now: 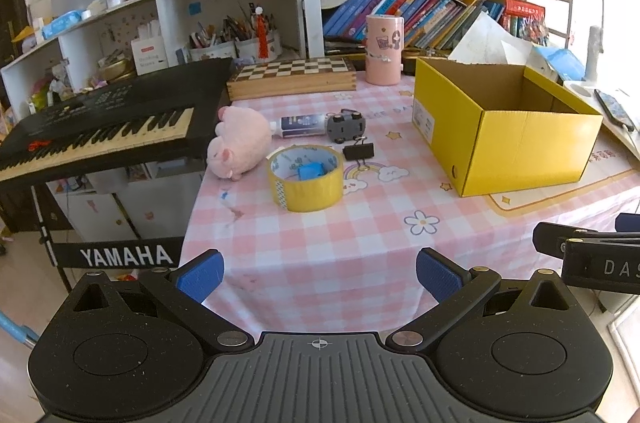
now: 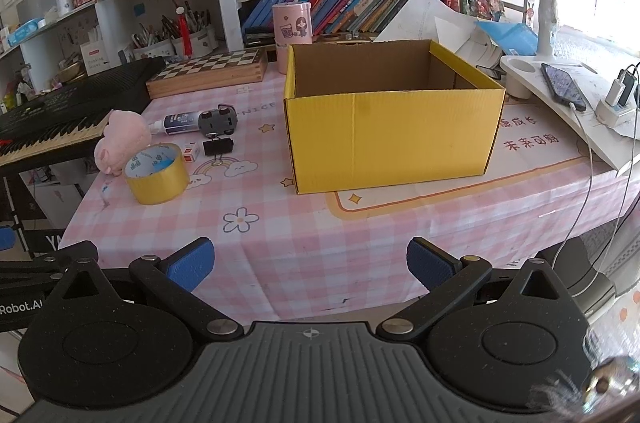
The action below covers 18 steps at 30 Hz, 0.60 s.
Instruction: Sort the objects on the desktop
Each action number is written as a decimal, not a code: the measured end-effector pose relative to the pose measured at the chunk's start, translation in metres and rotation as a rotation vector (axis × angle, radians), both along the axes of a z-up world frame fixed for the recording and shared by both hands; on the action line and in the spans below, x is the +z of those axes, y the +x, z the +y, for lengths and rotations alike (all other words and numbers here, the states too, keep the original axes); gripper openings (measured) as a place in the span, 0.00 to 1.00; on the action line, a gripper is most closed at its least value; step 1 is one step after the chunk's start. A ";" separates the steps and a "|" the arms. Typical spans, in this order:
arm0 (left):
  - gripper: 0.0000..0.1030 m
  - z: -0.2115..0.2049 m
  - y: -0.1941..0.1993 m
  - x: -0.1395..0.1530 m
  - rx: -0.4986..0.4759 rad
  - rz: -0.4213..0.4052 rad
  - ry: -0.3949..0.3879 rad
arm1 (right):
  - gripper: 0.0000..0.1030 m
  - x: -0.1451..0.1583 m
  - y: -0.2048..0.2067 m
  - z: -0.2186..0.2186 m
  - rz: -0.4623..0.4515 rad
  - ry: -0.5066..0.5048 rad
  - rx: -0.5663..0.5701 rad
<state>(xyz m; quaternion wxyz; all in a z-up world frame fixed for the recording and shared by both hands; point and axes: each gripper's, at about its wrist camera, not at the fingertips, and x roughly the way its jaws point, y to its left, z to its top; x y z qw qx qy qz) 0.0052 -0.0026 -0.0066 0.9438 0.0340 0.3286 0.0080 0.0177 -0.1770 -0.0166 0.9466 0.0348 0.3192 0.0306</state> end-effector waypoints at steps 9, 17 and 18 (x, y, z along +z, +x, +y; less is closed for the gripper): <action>1.00 0.000 0.002 -0.001 0.003 0.008 0.009 | 1.00 -0.002 0.001 0.001 0.003 0.000 0.000; 1.00 0.002 0.002 -0.001 -0.005 0.000 -0.004 | 1.00 -0.002 0.002 0.002 0.004 0.000 0.002; 1.00 0.002 0.002 -0.001 -0.004 -0.001 -0.003 | 1.00 -0.003 0.002 0.002 0.004 0.000 0.003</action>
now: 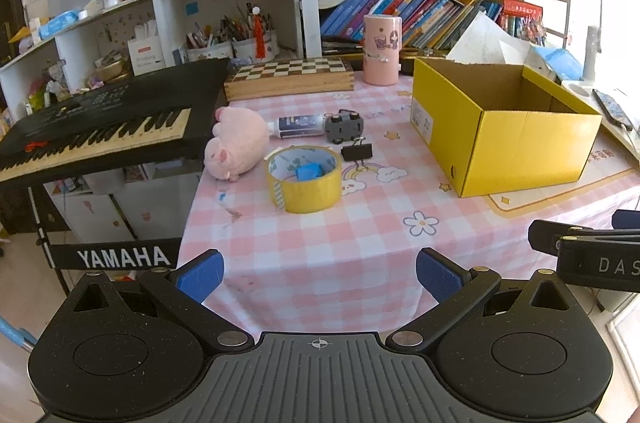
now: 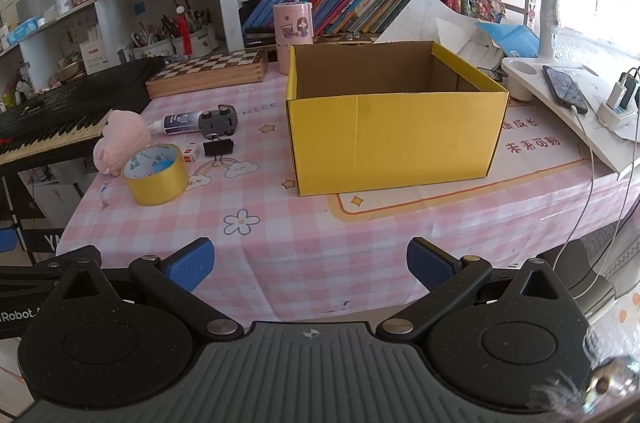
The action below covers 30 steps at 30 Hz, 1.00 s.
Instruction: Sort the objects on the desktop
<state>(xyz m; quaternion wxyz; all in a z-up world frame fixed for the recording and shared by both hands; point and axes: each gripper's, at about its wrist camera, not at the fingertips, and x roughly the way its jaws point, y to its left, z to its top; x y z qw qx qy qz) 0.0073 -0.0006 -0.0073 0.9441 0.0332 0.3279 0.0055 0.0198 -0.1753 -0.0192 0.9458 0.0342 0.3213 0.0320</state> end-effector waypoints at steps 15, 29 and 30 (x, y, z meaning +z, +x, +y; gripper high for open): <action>1.00 0.004 0.002 -0.001 -0.007 -0.003 -0.014 | 1.00 0.003 0.003 0.004 0.003 -0.009 0.008; 1.00 0.007 0.000 0.001 -0.005 -0.021 -0.012 | 1.00 0.007 0.003 0.008 -0.001 -0.030 0.004; 1.00 0.008 0.000 0.001 -0.005 -0.022 -0.014 | 1.00 0.007 0.002 0.008 -0.001 -0.031 0.004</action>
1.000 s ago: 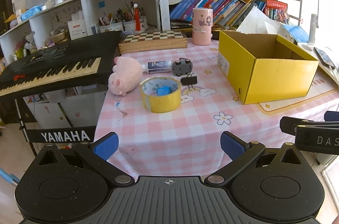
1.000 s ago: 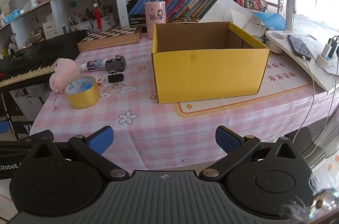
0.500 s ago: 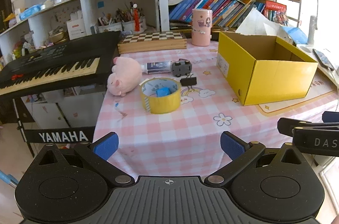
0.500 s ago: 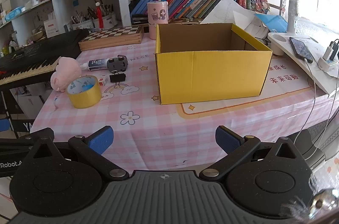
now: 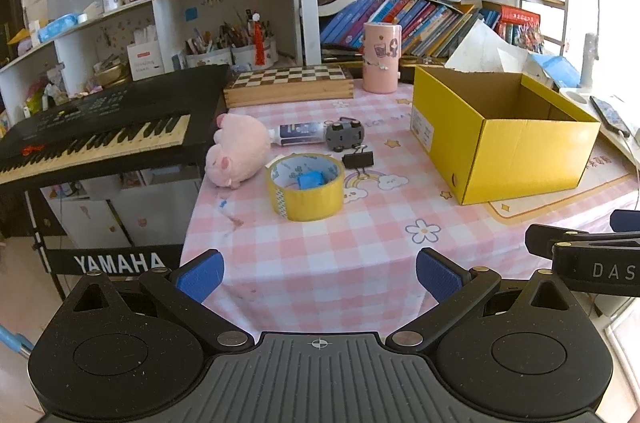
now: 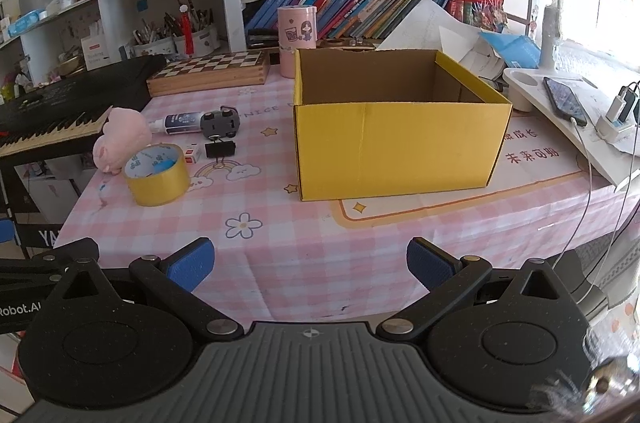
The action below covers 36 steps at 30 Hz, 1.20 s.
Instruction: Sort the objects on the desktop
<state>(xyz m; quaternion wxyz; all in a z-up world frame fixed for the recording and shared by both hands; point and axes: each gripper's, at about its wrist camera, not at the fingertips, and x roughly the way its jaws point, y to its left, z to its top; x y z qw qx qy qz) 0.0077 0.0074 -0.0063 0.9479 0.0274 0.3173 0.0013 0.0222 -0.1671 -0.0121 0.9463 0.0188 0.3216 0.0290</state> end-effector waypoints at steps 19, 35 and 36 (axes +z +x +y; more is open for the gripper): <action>1.00 0.005 -0.007 0.003 -0.053 -0.028 0.003 | 1.00 0.006 0.002 0.015 0.010 -0.016 0.028; 1.00 0.036 -0.006 -0.002 0.082 0.019 -0.043 | 1.00 0.008 0.008 0.038 0.007 -0.047 0.119; 1.00 0.037 -0.005 -0.003 0.090 0.028 -0.047 | 1.00 0.008 0.008 0.039 0.005 -0.045 0.123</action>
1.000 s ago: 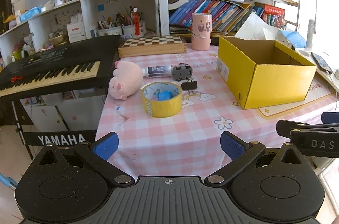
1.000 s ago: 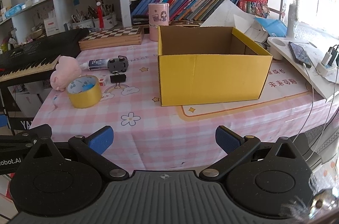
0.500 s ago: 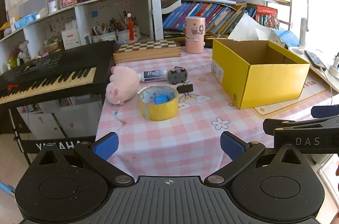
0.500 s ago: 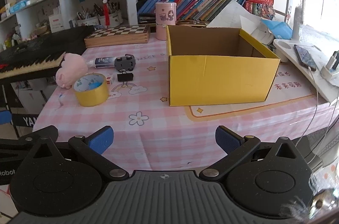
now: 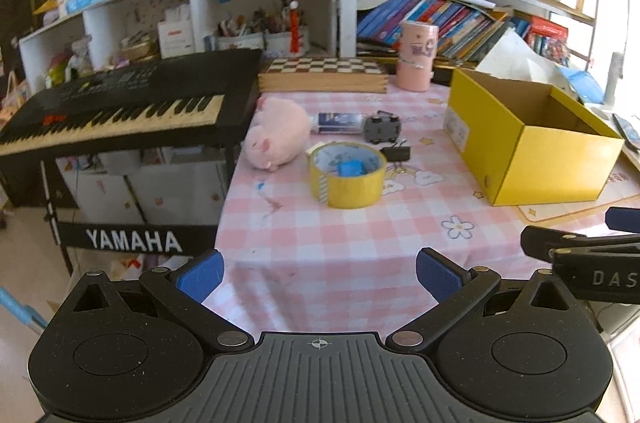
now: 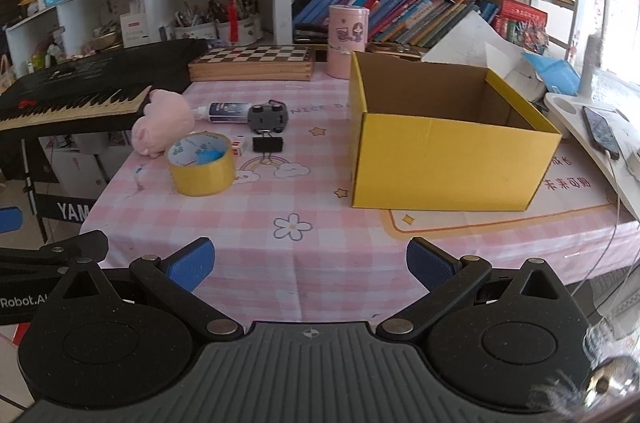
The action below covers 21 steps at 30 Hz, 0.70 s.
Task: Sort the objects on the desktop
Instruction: 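Move both tools toward the tape roll holding the blue cloth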
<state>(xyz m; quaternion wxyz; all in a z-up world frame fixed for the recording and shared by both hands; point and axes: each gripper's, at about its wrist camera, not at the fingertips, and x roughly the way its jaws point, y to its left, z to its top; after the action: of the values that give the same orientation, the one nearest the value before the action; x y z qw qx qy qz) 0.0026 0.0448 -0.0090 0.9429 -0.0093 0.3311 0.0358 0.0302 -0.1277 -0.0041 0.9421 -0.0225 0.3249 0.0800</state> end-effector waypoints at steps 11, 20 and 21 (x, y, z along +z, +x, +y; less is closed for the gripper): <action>1.00 0.011 0.012 -0.009 0.033 0.047 -0.016 | 0.98 0.000 0.016 0.013 -0.014 0.014 0.067; 1.00 0.022 0.034 -0.015 0.090 0.072 -0.038 | 0.79 0.002 0.051 0.029 -0.015 0.021 0.171; 1.00 0.023 0.038 -0.016 0.096 0.076 -0.041 | 0.75 0.003 0.055 0.031 -0.014 0.023 0.181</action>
<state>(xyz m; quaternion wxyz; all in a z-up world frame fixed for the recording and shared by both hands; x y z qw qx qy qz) 0.0406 0.0681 -0.0245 0.9264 -0.0434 0.3664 0.0746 0.0857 -0.0971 -0.0013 0.9335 -0.0416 0.3139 0.1681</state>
